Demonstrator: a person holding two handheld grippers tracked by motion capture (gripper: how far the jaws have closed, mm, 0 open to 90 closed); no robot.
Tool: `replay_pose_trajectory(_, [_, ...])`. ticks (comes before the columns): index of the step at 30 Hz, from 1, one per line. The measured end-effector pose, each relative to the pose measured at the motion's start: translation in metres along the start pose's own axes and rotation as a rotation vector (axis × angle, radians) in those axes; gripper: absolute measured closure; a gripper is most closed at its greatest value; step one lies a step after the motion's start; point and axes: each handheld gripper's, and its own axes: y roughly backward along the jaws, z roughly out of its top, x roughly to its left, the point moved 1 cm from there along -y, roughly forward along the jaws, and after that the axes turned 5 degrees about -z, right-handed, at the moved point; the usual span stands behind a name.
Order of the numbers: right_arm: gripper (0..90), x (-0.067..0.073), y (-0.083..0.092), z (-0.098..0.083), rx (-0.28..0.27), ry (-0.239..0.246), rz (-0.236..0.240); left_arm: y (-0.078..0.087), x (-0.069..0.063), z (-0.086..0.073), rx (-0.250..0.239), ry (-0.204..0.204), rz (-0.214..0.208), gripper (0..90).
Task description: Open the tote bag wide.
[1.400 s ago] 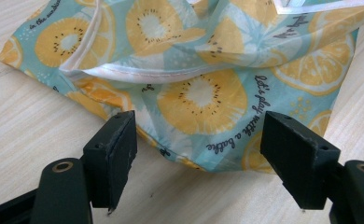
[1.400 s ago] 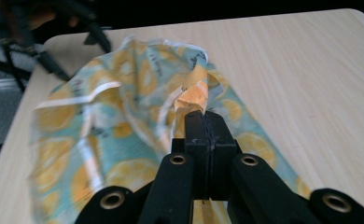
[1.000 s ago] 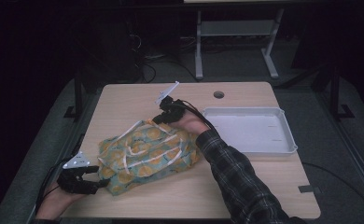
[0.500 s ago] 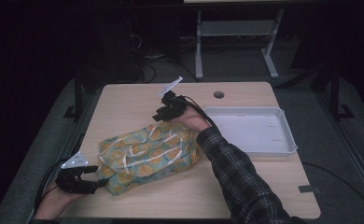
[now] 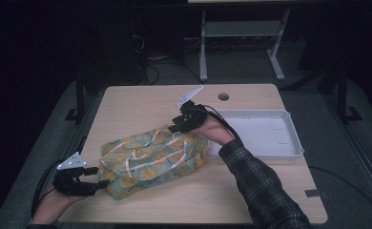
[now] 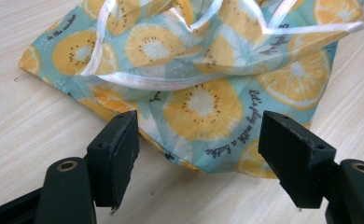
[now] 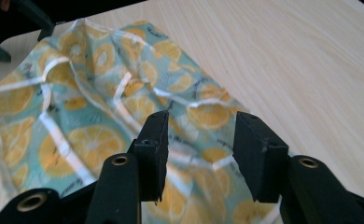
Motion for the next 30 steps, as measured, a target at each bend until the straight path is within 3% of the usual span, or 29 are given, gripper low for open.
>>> replay_pose_trajectory(2, [53.3,0.002,0.004,-0.005,0.010,-0.023,0.006,0.003,0.000,0.003,-0.009,0.005,0.003,29.8])
replay_pose_trajectory(5, [52.8,0.002,0.008,-0.012,0.019,0.003,-0.015,0.007,0.001,0.007,-0.020,0.014,0.007,30.6])
replay_pose_trajectory(6, [52.4,0.003,0.010,-0.014,0.014,-0.020,-0.008,0.008,0.001,0.008,-0.020,0.011,0.009,30.8])
replay_pose_trajectory(9, [51.6,0.003,0.014,-0.021,0.003,-0.004,-0.011,0.013,0.001,0.015,-0.033,0.006,0.021,31.0])
replay_pose_trajectory(10, [51.0,0.005,0.016,-0.021,0.013,-0.023,-0.009,0.015,0.001,0.017,-0.040,0.003,0.023,31.1])
replay_pose_trajectory(13, [50.6,0.004,0.020,-0.023,0.015,0.012,-0.025,0.017,0.001,0.026,-0.061,-0.004,0.025,31.5])
replay_pose_trajectory(15, [50.4,0.005,0.022,-0.024,0.022,0.011,-0.023,0.016,0.000,0.033,-0.067,-0.014,0.020,31.5])
replay_pose_trajectory(21, [49.9,0.005,0.020,-0.030,0.054,0.040,-0.034,0.000,0.001,0.056,-0.067,-0.035,0.001,31.5])
replay_pose_trajectory(30, [51.1,-0.003,0.013,-0.037,0.025,-0.003,-0.040,-0.030,0.002,0.078,-0.032,-0.042,-0.030,32.5])
